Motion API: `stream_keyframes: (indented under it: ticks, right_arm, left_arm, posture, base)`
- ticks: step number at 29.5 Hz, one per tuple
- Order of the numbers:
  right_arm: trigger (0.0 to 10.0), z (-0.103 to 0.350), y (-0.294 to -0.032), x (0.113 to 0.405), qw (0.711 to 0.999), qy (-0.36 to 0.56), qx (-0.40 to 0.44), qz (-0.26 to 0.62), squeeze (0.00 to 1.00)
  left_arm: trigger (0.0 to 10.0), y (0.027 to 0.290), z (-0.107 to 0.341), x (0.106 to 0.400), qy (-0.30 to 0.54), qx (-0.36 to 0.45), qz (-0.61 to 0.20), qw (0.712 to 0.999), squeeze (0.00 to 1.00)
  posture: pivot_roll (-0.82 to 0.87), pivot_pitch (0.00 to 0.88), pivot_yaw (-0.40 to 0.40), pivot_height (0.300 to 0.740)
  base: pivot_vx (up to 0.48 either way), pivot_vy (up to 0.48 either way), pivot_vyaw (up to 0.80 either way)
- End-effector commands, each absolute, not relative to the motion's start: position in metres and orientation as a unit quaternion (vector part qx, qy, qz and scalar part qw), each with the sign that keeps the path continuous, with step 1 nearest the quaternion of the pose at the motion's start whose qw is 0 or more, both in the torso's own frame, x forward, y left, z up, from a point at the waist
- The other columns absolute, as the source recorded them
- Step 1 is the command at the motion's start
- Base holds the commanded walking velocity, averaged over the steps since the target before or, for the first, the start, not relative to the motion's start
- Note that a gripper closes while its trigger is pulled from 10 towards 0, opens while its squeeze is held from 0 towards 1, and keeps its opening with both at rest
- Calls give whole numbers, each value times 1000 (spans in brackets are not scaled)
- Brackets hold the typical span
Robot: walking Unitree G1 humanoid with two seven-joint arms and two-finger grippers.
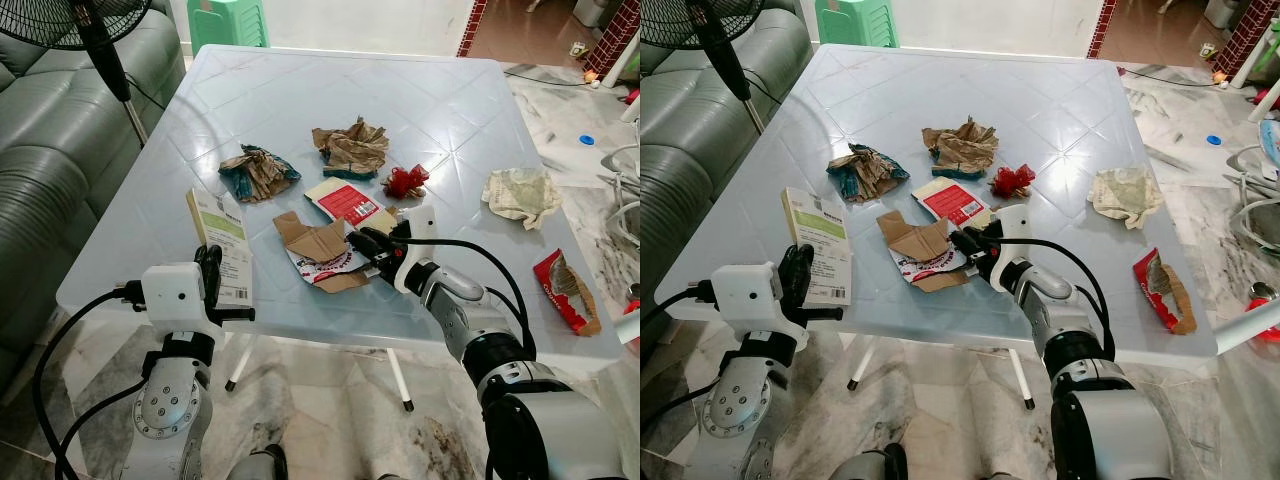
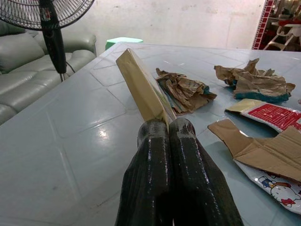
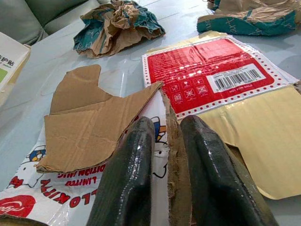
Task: Picking trash to rubbish bin
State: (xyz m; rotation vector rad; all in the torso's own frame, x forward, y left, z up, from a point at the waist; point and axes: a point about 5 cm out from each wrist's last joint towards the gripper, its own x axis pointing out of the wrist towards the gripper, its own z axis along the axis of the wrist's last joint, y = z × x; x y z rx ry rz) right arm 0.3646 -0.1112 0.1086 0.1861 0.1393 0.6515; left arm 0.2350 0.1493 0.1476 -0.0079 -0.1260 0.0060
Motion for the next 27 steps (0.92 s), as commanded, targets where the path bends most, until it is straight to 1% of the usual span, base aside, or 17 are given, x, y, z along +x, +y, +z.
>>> stream_keyframes:
  ticks: [1,15,19,22,25,27]
  right_arm:
    - [0,106,-115,364,942,74,96,313,0]
    - [0,113,-117,367,944,59,114,303,0]
    - [0,127,-118,373,946,35,126,296,0]
    - [0,150,-122,382,948,-5,143,285,0]
    - [0,159,-123,385,948,-19,150,279,0]
    - [0,175,-128,390,951,-47,154,265,0]
  left_arm:
    - [0,148,146,236,-59,-5,1,998,0]
    - [0,148,146,236,-57,-10,4,998,0]
    - [0,148,145,237,-56,-11,5,998,0]
    - [0,149,145,238,-56,-13,5,998,0]
    - [0,149,145,239,-56,-13,5,998,0]
    - [0,148,145,240,-57,-14,4,998,0]
  posture:
    - [78,138,-57,740]
    - [74,141,-57,740]
    - [71,137,-58,740]
    - [67,130,-56,740]
    - [65,128,-55,740]
    - [57,120,-51,740]
  base:
    - [0,0,0]
    - [0,0,0]
    - [0,0,0]
    - [0,0,0]
    - [0,0,0]
    - [0,0,0]
